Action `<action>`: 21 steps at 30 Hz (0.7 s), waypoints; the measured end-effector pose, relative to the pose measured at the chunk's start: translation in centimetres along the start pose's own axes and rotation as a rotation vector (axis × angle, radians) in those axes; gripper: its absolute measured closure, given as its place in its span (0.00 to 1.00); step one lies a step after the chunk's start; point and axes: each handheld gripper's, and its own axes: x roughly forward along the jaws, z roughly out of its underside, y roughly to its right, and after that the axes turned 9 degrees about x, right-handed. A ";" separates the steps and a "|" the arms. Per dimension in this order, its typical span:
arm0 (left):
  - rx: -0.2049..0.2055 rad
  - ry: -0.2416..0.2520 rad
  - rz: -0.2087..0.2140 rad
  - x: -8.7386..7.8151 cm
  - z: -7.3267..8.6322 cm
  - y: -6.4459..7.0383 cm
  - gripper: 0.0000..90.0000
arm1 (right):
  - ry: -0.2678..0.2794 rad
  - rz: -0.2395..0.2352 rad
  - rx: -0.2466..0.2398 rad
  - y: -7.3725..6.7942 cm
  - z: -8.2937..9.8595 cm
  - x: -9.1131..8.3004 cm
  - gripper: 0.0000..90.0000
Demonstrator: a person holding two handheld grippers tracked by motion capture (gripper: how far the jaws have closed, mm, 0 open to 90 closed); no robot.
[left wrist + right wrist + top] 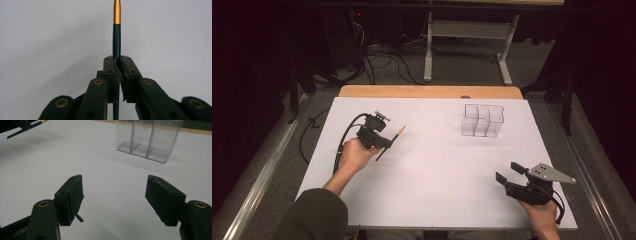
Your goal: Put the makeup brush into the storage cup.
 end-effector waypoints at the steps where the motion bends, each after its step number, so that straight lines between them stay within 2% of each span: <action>1: 0.004 0.004 -0.002 -0.1 0.1 0.1 0.92 | 0.002 -0.004 0.000 0.0 0.0 0.0 0.35; 15: 0.027 0.108 0.058 -2.0 1.3 1.7 0.92 | 0.002 -0.011 0.001 0.0 0.0 0.1 0.35; 21: 0.044 0.137 0.084 -2.4 1.9 2.4 0.92 | 0.001 -0.011 0.002 0.0 0.0 0.1 0.35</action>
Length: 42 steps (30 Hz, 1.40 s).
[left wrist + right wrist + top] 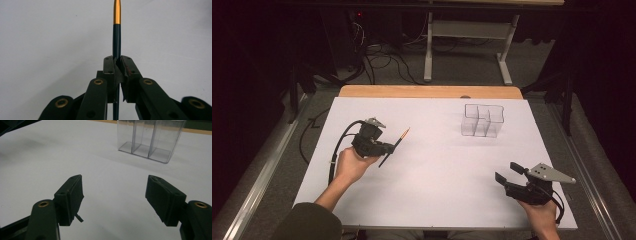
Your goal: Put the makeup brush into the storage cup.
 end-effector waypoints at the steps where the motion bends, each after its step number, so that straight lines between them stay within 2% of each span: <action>1: -0.001 0.006 0.003 0.0 0.0 0.1 0.92 | 0.000 0.000 0.000 0.0 0.0 0.0 0.35; 9: 0.026 0.041 0.023 -0.9 0.6 1.4 0.92 | 0.002 -0.002 -0.003 0.0 0.0 0.0 0.35; 14: 0.025 0.061 0.037 -1.1 1.2 1.7 0.92 | 0.001 0.000 -0.002 0.0 0.0 0.0 0.35; 19: 0.005 0.082 0.043 -1.1 1.8 1.7 0.92 | -0.001 -0.001 -0.004 -0.1 0.0 0.0 0.35; 25: 0.012 0.109 0.056 -1.5 2.5 2.4 0.92 | 0.000 -0.001 -0.003 0.0 0.0 0.0 0.35; 31: 0.044 0.133 0.073 -1.7 3.1 3.9 0.92 | 0.009 -0.013 -0.003 -0.3 -0.1 -0.1 0.35; 42: 0.084 0.176 0.088 -1.9 3.6 5.7 0.92 | 0.017 -0.018 -0.009 -0.5 -0.1 -0.1 0.35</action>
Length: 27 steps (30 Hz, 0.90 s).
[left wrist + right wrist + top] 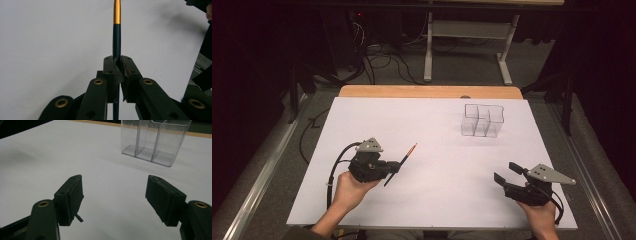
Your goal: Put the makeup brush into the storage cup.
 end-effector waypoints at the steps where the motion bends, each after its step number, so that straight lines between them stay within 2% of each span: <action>1: 0.004 0.008 0.000 0.0 0.0 0.2 0.92 | 0.000 0.000 0.000 0.0 0.0 0.0 0.35; 5: 0.031 0.017 0.001 0.1 0.1 0.7 0.92 | 0.002 0.005 -0.003 -0.1 0.0 -0.1 0.35; 12: 0.050 0.033 0.020 0.1 0.3 1.3 0.92 | 0.018 0.002 -0.002 -0.8 -0.3 -0.3 0.34; 18: 0.049 0.052 0.029 0.1 0.5 1.7 0.92 | 0.013 -0.022 -0.042 -1.6 -0.4 0.0 0.34; 27: 0.070 0.061 0.042 0.7 0.3 2.3 0.92 | 0.031 -0.078 -0.052 -3.1 -0.9 0.3 0.33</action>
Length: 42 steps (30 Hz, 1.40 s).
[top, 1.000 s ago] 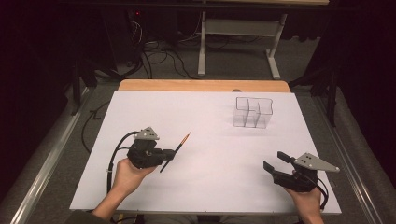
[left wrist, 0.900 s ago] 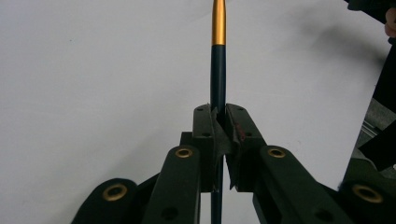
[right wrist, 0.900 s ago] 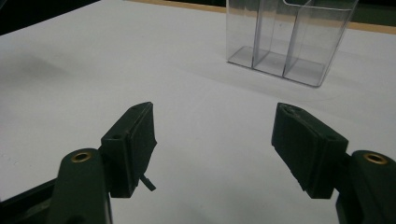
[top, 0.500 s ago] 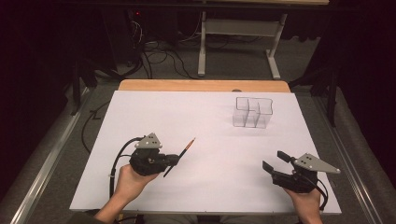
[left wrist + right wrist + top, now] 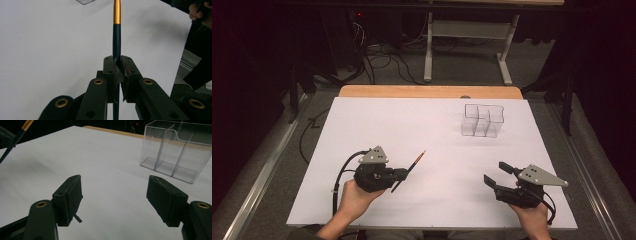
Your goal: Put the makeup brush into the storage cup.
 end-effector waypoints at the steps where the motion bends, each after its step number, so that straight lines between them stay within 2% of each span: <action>1: 0.002 0.000 0.002 0.0 0.0 0.1 0.92 | 0.003 -0.009 -0.003 -0.3 -0.1 0.1 0.33; 7: 0.015 0.010 0.006 0.2 -0.2 0.4 0.92 | 0.008 -0.046 -0.020 -1.7 -0.4 0.9 0.31; 13: 0.020 0.019 0.004 0.3 -0.4 0.3 0.92 | -0.022 -0.093 -0.016 -2.8 -0.7 1.7 0.31; 17: 0.027 0.023 0.006 0.3 -0.4 0.4 0.92 | -0.024 -0.122 0.002 -3.1 -1.1 2.0 0.32; 22: 0.034 0.027 0.015 0.5 -0.6 0.6 0.92 | -0.037 -0.135 0.015 -3.7 -1.6 2.3 0.35; 32: 0.052 0.036 0.027 0.9 -0.9 1.1 0.92 | -0.077 -0.226 -0.002 -5.2 -2.4 3.6 0.39; 35: 0.061 0.041 0.029 0.9 -1.0 1.3 0.92 | -0.082 -0.253 0.006 -5.6 -2.6 4.1 0.39; 42: 0.069 0.047 0.028 1.1 -1.2 1.5 0.92 | -0.078 -0.280 0.002 -6.2 -3.0 4.6 0.39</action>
